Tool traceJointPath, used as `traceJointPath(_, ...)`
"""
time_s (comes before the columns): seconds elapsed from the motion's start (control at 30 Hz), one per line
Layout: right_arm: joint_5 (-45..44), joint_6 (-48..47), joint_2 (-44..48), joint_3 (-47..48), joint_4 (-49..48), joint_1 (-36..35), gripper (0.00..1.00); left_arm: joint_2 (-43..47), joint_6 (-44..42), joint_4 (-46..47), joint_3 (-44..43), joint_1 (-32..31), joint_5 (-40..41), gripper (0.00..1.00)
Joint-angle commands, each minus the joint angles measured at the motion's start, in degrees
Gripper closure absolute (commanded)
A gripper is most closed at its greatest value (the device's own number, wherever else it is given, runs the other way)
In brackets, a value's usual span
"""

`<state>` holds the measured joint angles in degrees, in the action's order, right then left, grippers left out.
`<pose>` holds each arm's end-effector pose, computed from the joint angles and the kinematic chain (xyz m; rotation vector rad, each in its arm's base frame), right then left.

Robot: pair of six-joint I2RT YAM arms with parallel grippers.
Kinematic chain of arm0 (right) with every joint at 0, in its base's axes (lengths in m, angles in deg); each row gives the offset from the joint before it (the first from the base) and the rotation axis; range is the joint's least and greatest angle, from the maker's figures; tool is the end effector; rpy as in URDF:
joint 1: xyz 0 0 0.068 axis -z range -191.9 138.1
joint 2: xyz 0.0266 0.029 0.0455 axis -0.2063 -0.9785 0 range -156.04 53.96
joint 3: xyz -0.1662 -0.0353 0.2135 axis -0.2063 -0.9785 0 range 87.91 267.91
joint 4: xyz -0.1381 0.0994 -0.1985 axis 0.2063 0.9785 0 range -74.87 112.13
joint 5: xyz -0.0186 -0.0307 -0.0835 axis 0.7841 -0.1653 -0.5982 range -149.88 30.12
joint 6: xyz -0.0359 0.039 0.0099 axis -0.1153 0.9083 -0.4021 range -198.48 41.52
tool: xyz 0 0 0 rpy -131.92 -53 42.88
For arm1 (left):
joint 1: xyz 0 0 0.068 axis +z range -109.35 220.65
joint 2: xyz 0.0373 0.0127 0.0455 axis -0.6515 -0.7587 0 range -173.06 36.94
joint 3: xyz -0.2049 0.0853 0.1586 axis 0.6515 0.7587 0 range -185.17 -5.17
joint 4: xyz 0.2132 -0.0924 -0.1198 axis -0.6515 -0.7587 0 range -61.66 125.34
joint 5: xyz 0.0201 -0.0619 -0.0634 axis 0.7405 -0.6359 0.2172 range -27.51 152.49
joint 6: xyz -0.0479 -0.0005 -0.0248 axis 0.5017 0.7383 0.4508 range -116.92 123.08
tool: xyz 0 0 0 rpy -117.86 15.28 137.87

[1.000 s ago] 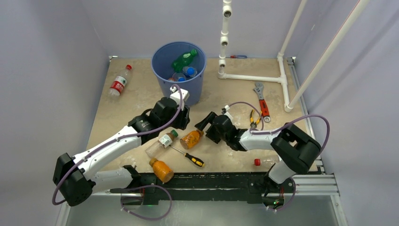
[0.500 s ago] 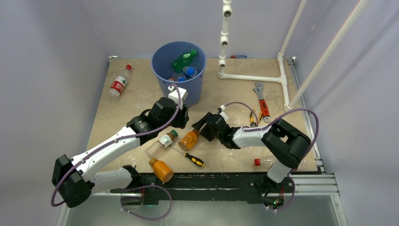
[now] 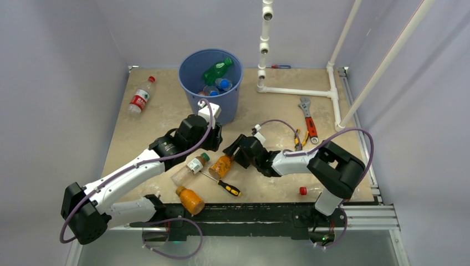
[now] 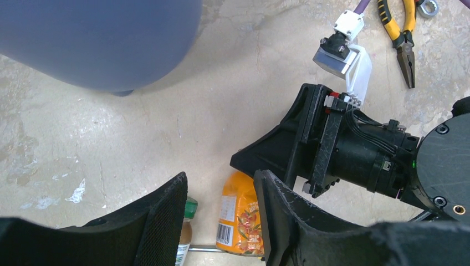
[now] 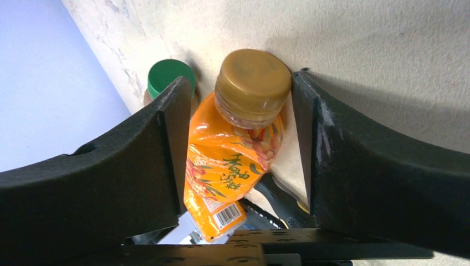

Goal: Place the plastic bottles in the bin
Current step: Pick up the plastic bottle at the center of the board.

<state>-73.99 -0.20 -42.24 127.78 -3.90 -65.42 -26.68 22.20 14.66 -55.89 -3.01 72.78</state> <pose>0.1977 0.2526 0.1396 0.6541 2.2973 0.9574 0.1821 -0.1650 0.2934 0.3602 2.1495 -0.4409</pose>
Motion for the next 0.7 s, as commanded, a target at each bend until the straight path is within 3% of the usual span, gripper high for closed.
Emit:
traceJointPath(0.0, -0.4, -1.8, -1.1, -1.6, 7.6, -0.7, 0.38, 0.9, 1.0, 1.3, 0.4, -0.3, 0.1, 0.52)
traceJointPath(0.27, 0.4, -2.0, 1.4, -2.4, 7.2, -0.7, 0.71, 1.0, 0.9, 1.2, 0.4, -0.3, 0.2, 0.52)
traceJointPath(0.4, -2.8, -5.4, 9.1, -3.2, 10.6, -0.7, 0.83, 1.6, 0.9, 1.3, 0.4, -0.3, 0.3, 0.52)
traceJointPath(0.5, -7.7, -9.9, 17.5, -4.5, 11.4, -0.7, 0.99, 2.5, 1.2, 1.7, 0.5, -0.3, 0.5, 0.52)
traceJointPath(0.67, -8.3, -27.6, 33.1, -9.3, 3.5, -0.8, 1.0, 7.4, 0.9, 5.8, 2.3, -0.3, -2.0, 0.5)
